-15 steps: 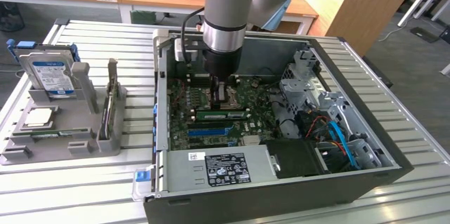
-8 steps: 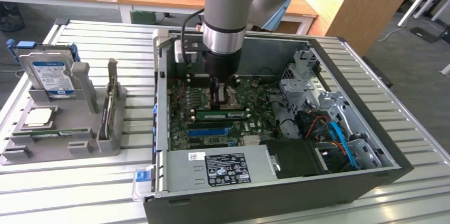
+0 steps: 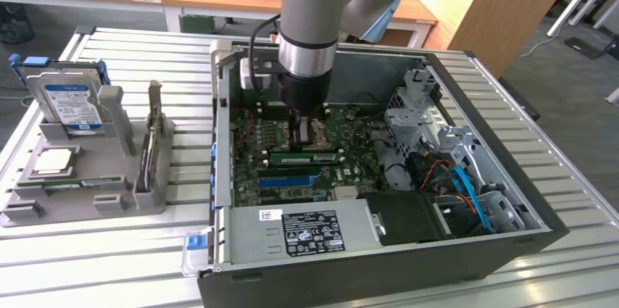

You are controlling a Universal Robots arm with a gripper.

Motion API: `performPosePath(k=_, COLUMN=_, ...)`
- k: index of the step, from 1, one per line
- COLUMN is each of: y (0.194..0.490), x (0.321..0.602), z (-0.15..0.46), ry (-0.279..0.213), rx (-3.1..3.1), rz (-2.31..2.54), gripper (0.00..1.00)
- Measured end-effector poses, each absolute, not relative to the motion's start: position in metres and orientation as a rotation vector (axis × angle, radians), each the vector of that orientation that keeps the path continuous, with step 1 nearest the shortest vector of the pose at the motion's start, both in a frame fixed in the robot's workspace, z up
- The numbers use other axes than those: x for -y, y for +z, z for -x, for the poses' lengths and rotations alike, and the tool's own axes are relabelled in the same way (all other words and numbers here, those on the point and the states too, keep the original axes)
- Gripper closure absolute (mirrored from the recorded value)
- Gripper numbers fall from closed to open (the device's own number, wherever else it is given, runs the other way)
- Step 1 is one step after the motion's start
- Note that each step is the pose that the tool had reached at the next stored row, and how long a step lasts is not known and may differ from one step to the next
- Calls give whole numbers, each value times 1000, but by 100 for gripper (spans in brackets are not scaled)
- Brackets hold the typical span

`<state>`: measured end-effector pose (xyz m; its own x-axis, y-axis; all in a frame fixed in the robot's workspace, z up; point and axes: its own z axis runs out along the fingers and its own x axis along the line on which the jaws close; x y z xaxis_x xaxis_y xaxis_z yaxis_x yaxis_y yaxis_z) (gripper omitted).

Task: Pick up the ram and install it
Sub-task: 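Press down the ram until it locks into place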

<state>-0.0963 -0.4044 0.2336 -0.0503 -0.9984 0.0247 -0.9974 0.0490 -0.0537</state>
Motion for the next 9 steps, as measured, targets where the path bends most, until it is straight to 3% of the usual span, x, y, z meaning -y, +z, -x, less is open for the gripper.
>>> performPosePath(k=9, y=232, x=404, z=96, ry=-87, rx=-2261, rz=2151, gripper=89)
